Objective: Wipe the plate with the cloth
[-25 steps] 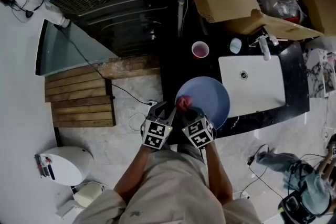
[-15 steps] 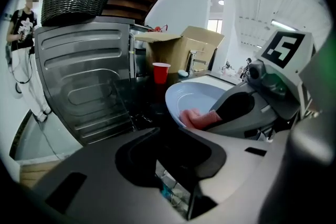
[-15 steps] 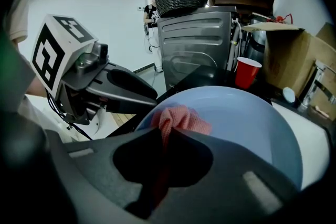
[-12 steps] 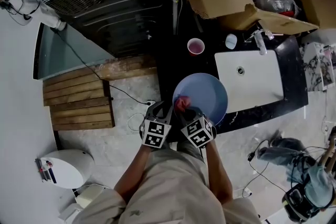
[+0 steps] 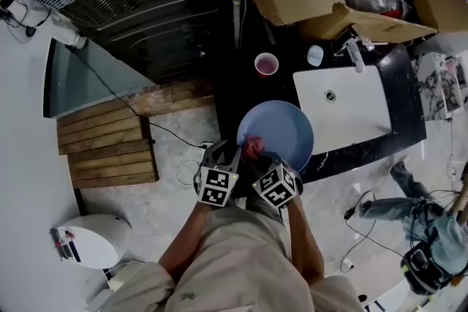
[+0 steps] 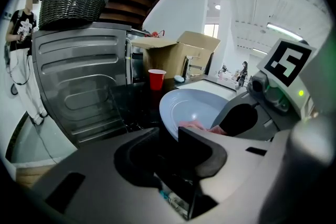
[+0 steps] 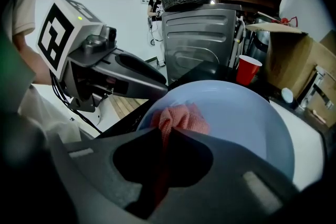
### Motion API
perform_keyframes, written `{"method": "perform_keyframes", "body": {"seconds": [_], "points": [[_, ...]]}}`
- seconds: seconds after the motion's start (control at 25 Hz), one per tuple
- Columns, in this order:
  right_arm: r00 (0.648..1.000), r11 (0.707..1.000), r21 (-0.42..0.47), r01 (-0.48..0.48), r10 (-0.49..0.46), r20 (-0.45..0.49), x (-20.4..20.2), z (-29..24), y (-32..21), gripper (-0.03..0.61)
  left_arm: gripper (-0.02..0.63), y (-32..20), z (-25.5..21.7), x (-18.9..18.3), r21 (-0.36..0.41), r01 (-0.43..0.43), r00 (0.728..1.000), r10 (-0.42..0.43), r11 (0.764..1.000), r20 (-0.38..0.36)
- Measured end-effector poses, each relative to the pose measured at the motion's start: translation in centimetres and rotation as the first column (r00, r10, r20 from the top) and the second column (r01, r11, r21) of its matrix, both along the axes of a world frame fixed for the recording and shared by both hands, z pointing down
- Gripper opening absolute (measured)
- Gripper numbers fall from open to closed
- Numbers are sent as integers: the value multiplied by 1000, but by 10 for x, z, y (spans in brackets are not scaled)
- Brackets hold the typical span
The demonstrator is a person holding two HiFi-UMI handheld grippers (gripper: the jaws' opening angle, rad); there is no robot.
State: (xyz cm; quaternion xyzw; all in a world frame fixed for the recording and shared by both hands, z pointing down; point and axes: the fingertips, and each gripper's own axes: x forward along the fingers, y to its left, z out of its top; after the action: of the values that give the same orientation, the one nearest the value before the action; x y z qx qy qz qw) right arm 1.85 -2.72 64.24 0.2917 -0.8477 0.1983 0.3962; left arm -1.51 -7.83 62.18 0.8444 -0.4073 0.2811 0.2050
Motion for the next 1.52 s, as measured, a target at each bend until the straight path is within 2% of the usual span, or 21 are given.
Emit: {"method": "perform_keyframes", "body": {"seconds": [0.48,1.08,1.52], "points": [[998,999,-29,28,-29,-62,13,1,16,25,146,-2,1,4,-11,-32,999,32,999,10],[988,996,-54,65,-72,-140,31,5,25,25,146,-6,5,9,-18,-30,999,31,999,28],[961,993,-88,78,-99,-260,60,9,29,25,146,-7,5,9,-15,-27,999,27,1000,28]]}}
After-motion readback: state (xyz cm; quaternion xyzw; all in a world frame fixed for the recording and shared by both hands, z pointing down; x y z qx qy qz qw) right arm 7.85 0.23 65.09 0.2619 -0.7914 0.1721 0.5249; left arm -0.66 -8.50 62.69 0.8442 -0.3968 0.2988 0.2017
